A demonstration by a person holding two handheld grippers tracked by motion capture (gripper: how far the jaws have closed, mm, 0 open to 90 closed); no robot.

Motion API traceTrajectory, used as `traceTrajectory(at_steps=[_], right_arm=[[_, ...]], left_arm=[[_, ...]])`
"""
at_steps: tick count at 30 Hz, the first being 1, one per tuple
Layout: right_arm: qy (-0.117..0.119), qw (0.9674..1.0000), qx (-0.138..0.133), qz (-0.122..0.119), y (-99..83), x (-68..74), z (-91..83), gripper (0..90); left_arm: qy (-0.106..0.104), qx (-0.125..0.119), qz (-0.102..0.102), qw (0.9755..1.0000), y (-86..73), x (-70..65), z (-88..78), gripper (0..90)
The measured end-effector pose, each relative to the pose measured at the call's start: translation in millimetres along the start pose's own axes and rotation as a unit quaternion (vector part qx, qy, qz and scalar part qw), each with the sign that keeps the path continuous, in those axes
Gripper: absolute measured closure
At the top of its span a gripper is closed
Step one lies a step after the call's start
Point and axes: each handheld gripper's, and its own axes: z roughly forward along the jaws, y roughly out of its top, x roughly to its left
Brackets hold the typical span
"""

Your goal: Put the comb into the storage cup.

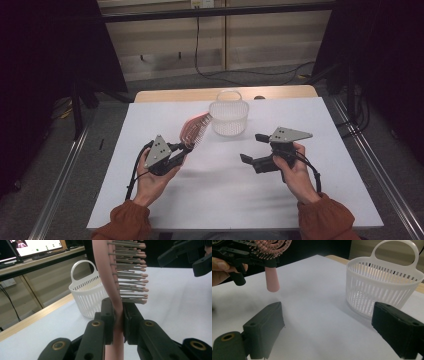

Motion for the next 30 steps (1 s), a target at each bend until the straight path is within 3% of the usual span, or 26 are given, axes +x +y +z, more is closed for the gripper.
traceTrajectory(at_steps=[5,10,14,19,22,27,30], right_arm=[[0.009,0.9999,-0.008,0.005,-1.4,2.1,-0.9,11.0],[0.01,0.9997,-0.02,0.002,-2.3,3.0,-0.8,10.3],[0.016,0.9991,-0.038,0.007,-2.4,3.3,-1.1,7.4],[0.02,0.9984,-0.052,-0.002,-1.4,5.7,-3.9,4.1],[0.016,0.9978,-0.063,-0.012,-0.7,6.8,-5.3,3.7],[0.041,0.9957,-0.083,-0.005,0.6,7.7,-4.0,3.8],[0.062,0.9942,-0.087,0.0,0.5,9.2,-1.4,3.8]], left_arm=[[-0.011,-0.013,-0.016,0.9997,-2.3,4.7,-4.2,81.0],[-0.037,-0.021,-0.038,0.9984,-6.8,4.6,-3.0,80.9],[-0.051,-0.017,-0.031,0.9981,-8.7,0.0,-2.4,81.0],[-0.073,-0.027,-0.055,0.9954,-9.3,-2.6,-1.3,81.0],[-0.082,-0.031,-0.052,0.9947,-9.7,-3.1,-0.6,81.0],[-0.106,-0.033,-0.051,0.9925,-11.4,-6.2,3.3,80.9],[-0.122,-0.04,-0.061,0.9898,-11.0,-8.1,5.6,80.9]])
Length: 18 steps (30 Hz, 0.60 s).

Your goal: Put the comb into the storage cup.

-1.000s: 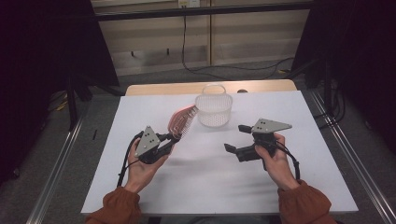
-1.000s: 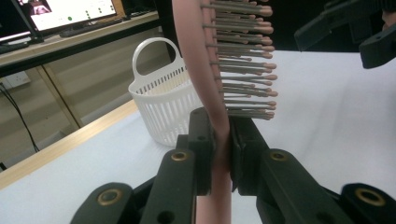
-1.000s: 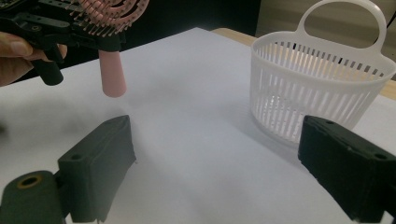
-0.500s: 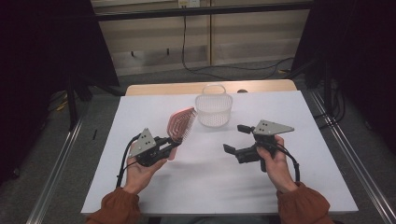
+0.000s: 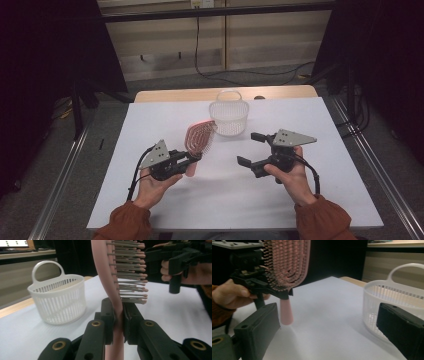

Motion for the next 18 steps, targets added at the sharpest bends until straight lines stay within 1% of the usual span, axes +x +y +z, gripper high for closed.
traceTrajectory(at_steps=[2,4,5,7,8,9,12,13,14,17,18], right_arm=[[0.013,0.9999,-0.003,0.0,0.4,0.8,2.3,3.8],[0.022,0.9997,-0.006,0.003,1.6,2.5,4.0,3.8],[0.027,0.9996,-0.008,0.0,2.6,3.4,5.3,3.9],[0.039,0.9992,-0.012,-0.007,4.9,5.8,7.2,4.0],[0.041,0.999,-0.009,-0.018,6.2,7.2,8.4,3.4],[0.041,0.9989,-0.008,-0.023,7.5,8.8,9.9,3.2],[0.052,0.9984,-0.014,-0.02,10.8,10.7,14.4,3.2],[0.054,0.9982,-0.015,-0.019,11.4,10.9,15.8,3.2],[0.058,0.998,-0.019,-0.016,11.6,11.0,17.2,3.2],[0.061,0.9979,-0.018,-0.012,11.3,11.5,19.2,3.2],[0.062,0.9978,-0.02,-0.012,11.5,11.6,19.4,3.2]], left_arm=[[-0.008,-0.003,-0.003,1.0,0.2,-0.9,1.5,80.9],[-0.014,0.004,-0.002,0.9999,0.3,-1.3,2.9,81.0],[-0.018,0.006,-0.007,0.9998,0.1,-1.5,3.7,81.0],[-0.024,0.011,-0.012,0.9996,-0.2,-2.1,5.1,80.9],[-0.027,0.01,-0.011,0.9995,-0.3,-2.5,6.1,81.0],[-0.03,0.01,-0.008,0.9995,0.1,-2.6,6.9,80.9],[-0.035,0.008,-0.009,0.9993,1.1,-3.2,9.1,81.0],[-0.046,0.005,-0.003,0.9989,1.9,-4.8,11.7,81.0],[-0.048,0.007,0.001,0.9988,2.4,-6.1,13.0,81.0],[-0.059,0.009,0.006,0.9982,2.7,-9.8,18.7,81.0],[-0.064,0.009,0.004,0.9979,2.3,-10.5,22.0,81.0]])
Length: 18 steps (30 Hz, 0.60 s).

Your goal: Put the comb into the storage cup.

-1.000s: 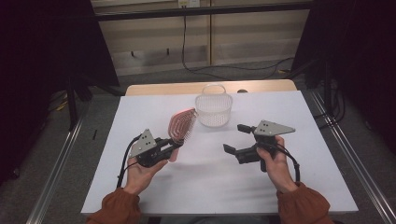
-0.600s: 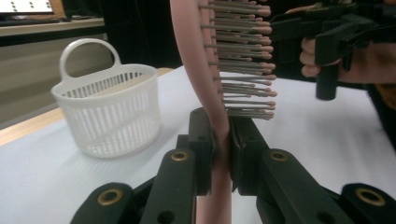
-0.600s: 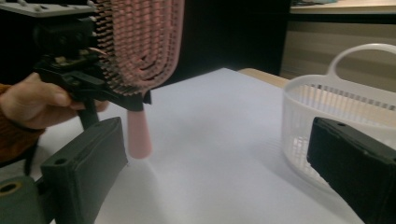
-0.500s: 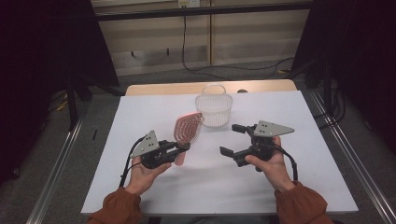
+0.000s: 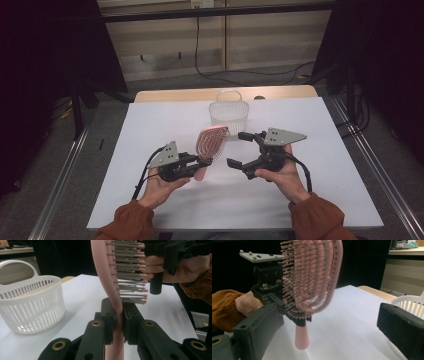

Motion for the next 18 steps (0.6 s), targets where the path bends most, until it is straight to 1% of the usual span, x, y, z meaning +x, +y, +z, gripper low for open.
traceTrajectory(at_steps=[2,3,4,6,7,8,10,12,13,14,15,17,18], right_arm=[[0.001,1.0,0.0,-0.004,2.7,-1.1,-0.3,3.2],[-0.004,1.0,-0.003,-0.006,4.7,-2.1,-0.9,3.3],[-0.009,0.9999,-0.006,-0.006,6.9,-3.5,-1.9,3.7],[-0.007,0.9998,-0.018,-0.003,11.5,-5.8,-4.2,3.6],[-0.007,0.9998,-0.02,-0.003,13.7,-6.4,-4.8,3.6],[-0.003,0.9998,-0.02,-0.005,15.7,-6.6,-4.9,3.5],[0.001,0.9997,-0.025,-0.005,19.9,-6.0,-5.3,2.8],[0.003,0.9997,-0.025,-0.006,23.7,-5.6,-4.7,1.2],[0.006,0.9996,-0.027,-0.004,25.3,-5.7,-4.0,1.9],[0.008,0.9996,-0.027,-0.004,26.7,-5.9,-3.2,1.9],[0.008,0.9996,-0.027,-0.006,28.3,-6.1,-2.6,1.6],[0.015,0.9994,-0.029,-0.004,30.8,-6.5,-0.2,1.6],[0.019,0.9994,-0.028,-0.005,31.5,-6.7,1.6,1.6]], left_arm=[[-0.002,0.01,0.005,0.9999,-2.0,0.0,7.9,81.0],[-0.003,0.013,0.007,0.9999,-3.2,-0.4,11.6,81.0],[-0.005,0.016,0.006,0.9998,-3.6,-1.1,14.7,80.9],[-0.013,0.02,0.007,0.9997,-2.0,-3.4,19.7,81.0],[-0.017,0.019,0.006,0.9997,-0.4,-4.4,21.6,81.0],[-0.02,0.018,0.01,0.9996,1.6,-5.2,23.1,81.0],[-0.021,0.016,0.015,0.9995,5.6,-5.4,26.1,81.0],[-0.024,0.009,0.01,0.9996,8.5,-5.3,29.7,81.0],[-0.025,0.008,0.011,0.9996,9.4,-5.5,31.1,81.0],[-0.03,0.01,0.011,0.9994,9.9,-5.8,32.1,81.0],[-0.03,0.011,0.013,0.9994,9.8,-6.2,32.7,81.0],[-0.031,0.011,0.011,0.9994,9.2,-6.1,33.0,81.0],[-0.03,0.011,0.013,0.9994,8.9,-5.9,32.3,81.0]])
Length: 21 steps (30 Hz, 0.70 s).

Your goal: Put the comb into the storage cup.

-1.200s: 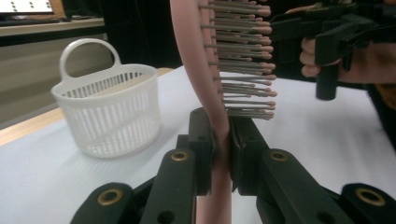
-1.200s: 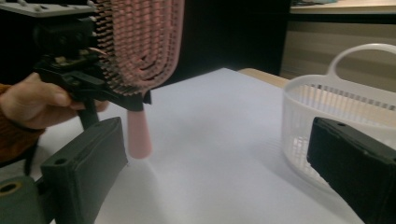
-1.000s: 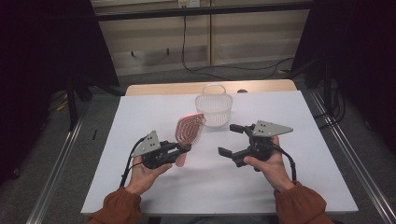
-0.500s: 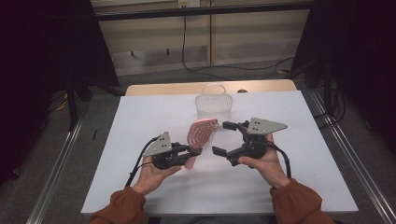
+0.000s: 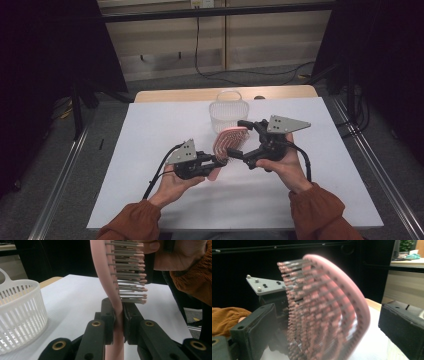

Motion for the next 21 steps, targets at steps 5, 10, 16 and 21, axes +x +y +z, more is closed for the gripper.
traceTrajectory(at_steps=[5,10,16,21], right_arm=[[0.002,0.9999,0.015,0.006,-4.6,-3.9,9.3,2.1],[0.021,0.9996,0.017,0.005,-7.7,-2.7,15.4,7.2],[0.036,0.9992,0.008,0.017,-9.6,-3.6,14.7,15.9],[0.057,0.9982,0.013,0.015,-11.4,-3.3,15.1,18.3]], left_arm=[[0.002,-0.003,-0.008,1.0,-1.4,4.7,-4.4,80.9],[-0.002,-0.003,-0.01,0.9999,-3.7,5.1,-4.0,81.0],[-0.004,-0.005,-0.012,0.9999,-3.7,4.4,-4.4,80.9],[-0.028,-0.016,-0.013,0.9994,-3.5,3.7,-4.8,80.9]])
